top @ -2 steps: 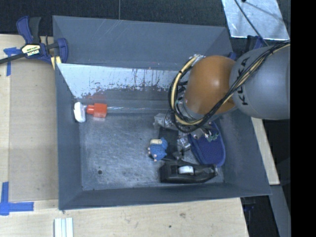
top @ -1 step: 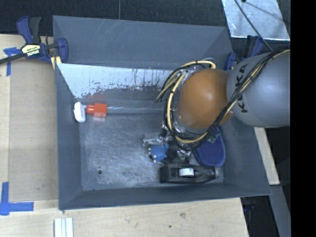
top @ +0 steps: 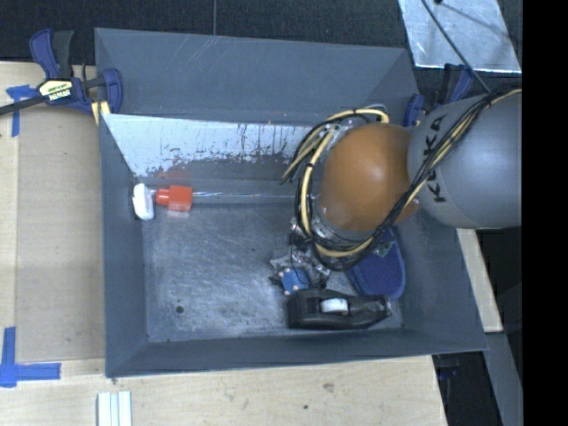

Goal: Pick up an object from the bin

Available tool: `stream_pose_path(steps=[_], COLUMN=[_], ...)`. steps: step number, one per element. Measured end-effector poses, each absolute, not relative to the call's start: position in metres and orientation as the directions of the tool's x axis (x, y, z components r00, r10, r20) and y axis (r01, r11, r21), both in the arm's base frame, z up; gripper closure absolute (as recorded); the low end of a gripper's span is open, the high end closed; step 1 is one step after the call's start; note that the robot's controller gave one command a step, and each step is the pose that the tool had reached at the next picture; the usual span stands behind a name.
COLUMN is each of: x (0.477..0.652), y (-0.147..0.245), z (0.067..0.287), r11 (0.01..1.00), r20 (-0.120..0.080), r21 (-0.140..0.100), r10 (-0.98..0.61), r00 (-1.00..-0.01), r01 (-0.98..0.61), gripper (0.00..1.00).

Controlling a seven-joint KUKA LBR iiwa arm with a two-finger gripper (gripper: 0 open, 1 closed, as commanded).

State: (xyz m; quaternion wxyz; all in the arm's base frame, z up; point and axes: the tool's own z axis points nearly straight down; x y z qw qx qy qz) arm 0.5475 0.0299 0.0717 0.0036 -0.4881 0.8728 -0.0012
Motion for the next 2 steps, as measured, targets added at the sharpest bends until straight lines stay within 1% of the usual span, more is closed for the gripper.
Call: stream_pose_path(steps=[1,2], x=[0.547,0.569], y=[0.011,0.003], z=[0.174,0.389], r11=[0.513,0.508], r20=[-0.006,-0.007], r21=[-0.010,-0.011], r10=[-0.858,-0.861], r00=[-0.513,-0.508], r01=[-0.858,-0.861], gripper=[1.00,1.00])
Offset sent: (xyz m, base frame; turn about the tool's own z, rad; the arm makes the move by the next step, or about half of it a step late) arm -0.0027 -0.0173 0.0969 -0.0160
